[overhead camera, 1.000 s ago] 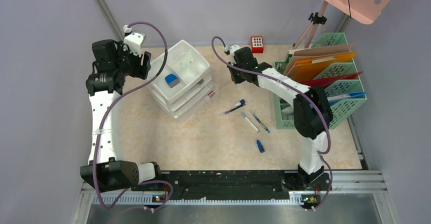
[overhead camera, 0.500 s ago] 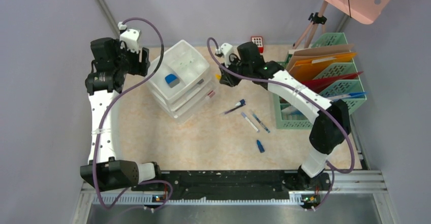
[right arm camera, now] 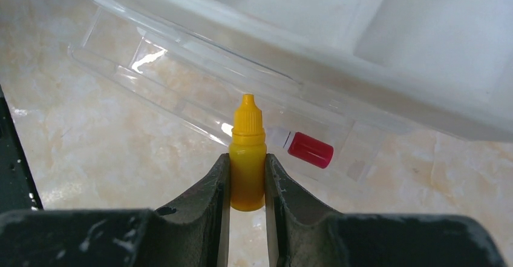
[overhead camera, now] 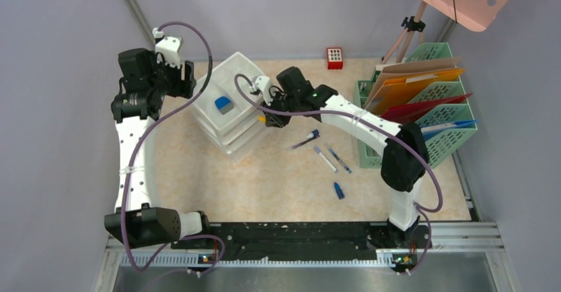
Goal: Organize the desk
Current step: Place the stationery in the drawer.
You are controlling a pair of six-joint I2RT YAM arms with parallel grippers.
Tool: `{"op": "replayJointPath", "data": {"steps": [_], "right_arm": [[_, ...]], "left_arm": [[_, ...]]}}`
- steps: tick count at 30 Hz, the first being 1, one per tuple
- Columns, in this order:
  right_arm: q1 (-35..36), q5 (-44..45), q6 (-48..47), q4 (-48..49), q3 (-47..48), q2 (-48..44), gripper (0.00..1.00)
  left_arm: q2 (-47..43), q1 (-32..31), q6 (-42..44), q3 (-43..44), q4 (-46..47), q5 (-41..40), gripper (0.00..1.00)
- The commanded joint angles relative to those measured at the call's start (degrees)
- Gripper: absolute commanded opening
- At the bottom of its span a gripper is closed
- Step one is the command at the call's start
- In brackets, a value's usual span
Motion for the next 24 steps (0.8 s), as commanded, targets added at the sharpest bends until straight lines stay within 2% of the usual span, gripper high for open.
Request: {"op": "replayJointPath", "data": {"steps": [1, 20, 24], "right_arm": [[2.3, 3.5, -4.1, -0.7, 4.6, 1.7, 0.11], [4.5, 8.7, -14.8, -3.3, 9.3, 7.6, 0.20], [4.6, 9.6, -15.3, -2.8, 9.3, 7.8, 0.26]], "left_arm": [[-1.8, 0.3, 0.1, 0.5, 1.6, 1.3, 0.72], [-1.9, 0.3, 1.3, 0.5, 1.3, 1.2, 0.73], [-2.0, 0.3, 1.5, 0.7, 1.3, 1.0, 0.73]]}}
